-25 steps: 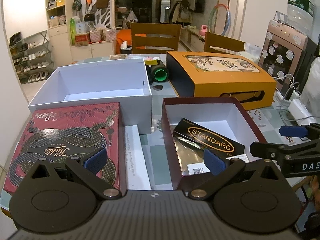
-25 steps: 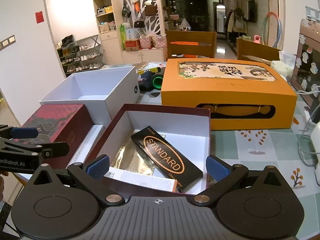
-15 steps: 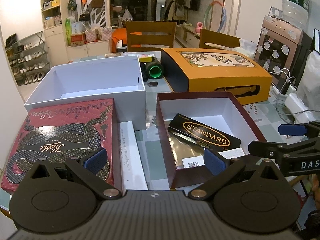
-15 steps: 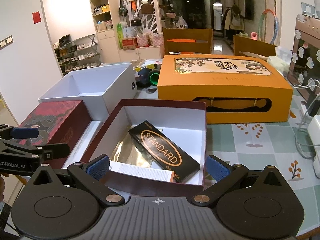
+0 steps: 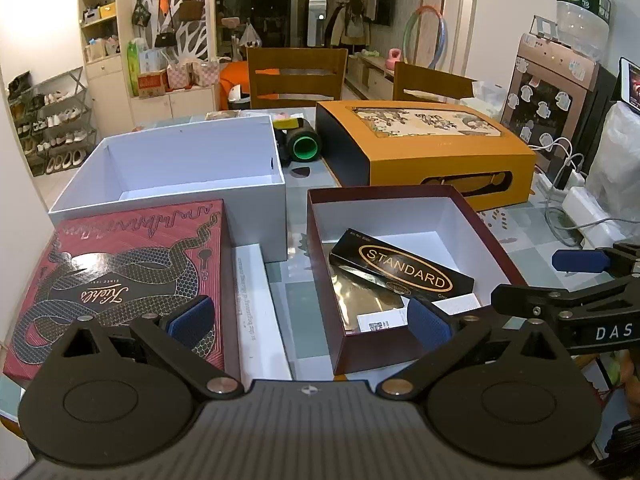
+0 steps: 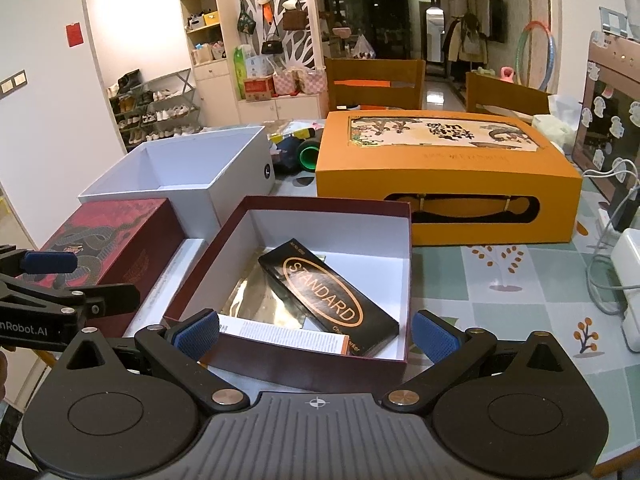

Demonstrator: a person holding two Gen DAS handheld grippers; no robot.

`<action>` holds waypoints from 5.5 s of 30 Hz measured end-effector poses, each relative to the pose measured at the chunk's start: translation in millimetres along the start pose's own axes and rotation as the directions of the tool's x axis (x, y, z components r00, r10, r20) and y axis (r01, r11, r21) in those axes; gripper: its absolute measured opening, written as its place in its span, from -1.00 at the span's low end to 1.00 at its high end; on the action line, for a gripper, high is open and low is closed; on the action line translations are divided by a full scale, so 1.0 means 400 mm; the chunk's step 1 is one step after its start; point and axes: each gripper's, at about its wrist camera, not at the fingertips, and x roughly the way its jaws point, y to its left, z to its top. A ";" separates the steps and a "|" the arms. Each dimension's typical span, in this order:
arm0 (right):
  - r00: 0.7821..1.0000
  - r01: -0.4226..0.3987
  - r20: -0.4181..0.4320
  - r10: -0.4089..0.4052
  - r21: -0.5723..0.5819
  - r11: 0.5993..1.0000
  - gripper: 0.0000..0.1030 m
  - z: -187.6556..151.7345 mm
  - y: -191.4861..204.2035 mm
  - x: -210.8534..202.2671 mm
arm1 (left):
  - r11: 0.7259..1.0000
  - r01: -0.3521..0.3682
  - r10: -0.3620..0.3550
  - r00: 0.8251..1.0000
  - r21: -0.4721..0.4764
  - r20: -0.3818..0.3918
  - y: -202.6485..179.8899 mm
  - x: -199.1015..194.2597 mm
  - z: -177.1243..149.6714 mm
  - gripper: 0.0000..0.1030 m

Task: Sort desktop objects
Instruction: 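Move the right tool toward the black STANDARD box in the red-rimmed box, then lower the right tool and close it on the black STANDARD box, then lift the black STANDARD box out of the red-rimmed box with the right tool, then hold the STANDARD box in the right tool while the left tool hovers over the red-rimmed box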

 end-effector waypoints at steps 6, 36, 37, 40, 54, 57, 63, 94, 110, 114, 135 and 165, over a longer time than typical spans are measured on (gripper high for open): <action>1.000 0.003 0.005 -0.003 -0.009 1.000 0.99 0.007 0.002 -0.007 | 1.000 0.012 -0.012 1.000 0.016 0.013 0.002 -0.010 0.006 0.99; 0.993 -0.102 -0.066 0.093 -0.149 0.984 0.99 0.101 -0.016 0.055 | 0.998 -0.048 0.048 0.999 -0.040 0.010 -0.012 -0.045 0.031 0.99; 0.992 -0.111 -0.079 0.099 -0.160 0.981 0.99 0.106 -0.015 0.065 | 0.998 -0.053 0.053 0.999 -0.041 0.010 -0.011 -0.047 0.032 0.99; 0.986 -0.138 -0.117 0.117 -0.192 0.972 0.99 0.121 -0.013 0.097 | 0.996 -0.072 0.073 0.997 -0.044 0.012 -0.006 -0.055 0.032 0.99; 0.933 -0.280 -0.317 0.169 -0.346 0.896 0.97 0.174 0.015 0.274 | 0.986 -0.132 0.132 0.991 -0.101 -0.002 0.013 -0.080 0.025 0.99; 0.913 -0.308 -0.377 0.158 -0.383 0.871 0.87 0.177 0.029 0.319 | 0.981 -0.150 0.149 0.989 -0.125 -0.014 0.022 -0.086 0.023 0.99; 0.883 -0.335 -0.456 0.110 -0.449 0.828 0.69 0.175 0.047 0.392 | 0.969 -0.188 0.187 0.982 -0.157 -0.021 0.030 -0.105 0.017 0.99; 0.818 -0.422 -0.553 0.156 -0.394 0.817 0.12 0.230 -0.032 0.418 | 0.972 -0.175 0.174 0.984 -0.154 -0.019 0.010 -0.073 0.036 0.99; 0.836 -0.500 -0.472 0.280 -0.444 0.744 0.12 0.372 0.009 0.331 | 0.983 -0.124 0.125 0.992 -0.137 -0.001 -0.027 -0.003 0.092 0.99; 0.837 -0.510 -0.459 0.297 -0.458 0.729 0.12 0.401 0.000 0.319 | 0.993 -0.083 0.082 0.997 -0.089 -0.013 -0.044 0.034 0.116 0.99; 0.870 -0.429 -0.400 0.287 -0.330 0.841 0.12 0.348 -0.161 0.181 | 0.854 0.357 -0.255 0.921 0.379 -0.293 -0.128 0.265 0.134 0.58; 0.934 -0.140 -0.344 0.097 -0.101 0.985 0.12 0.247 -0.244 0.052 | 0.623 0.614 -0.342 0.771 0.485 -0.537 -0.162 0.430 0.146 0.25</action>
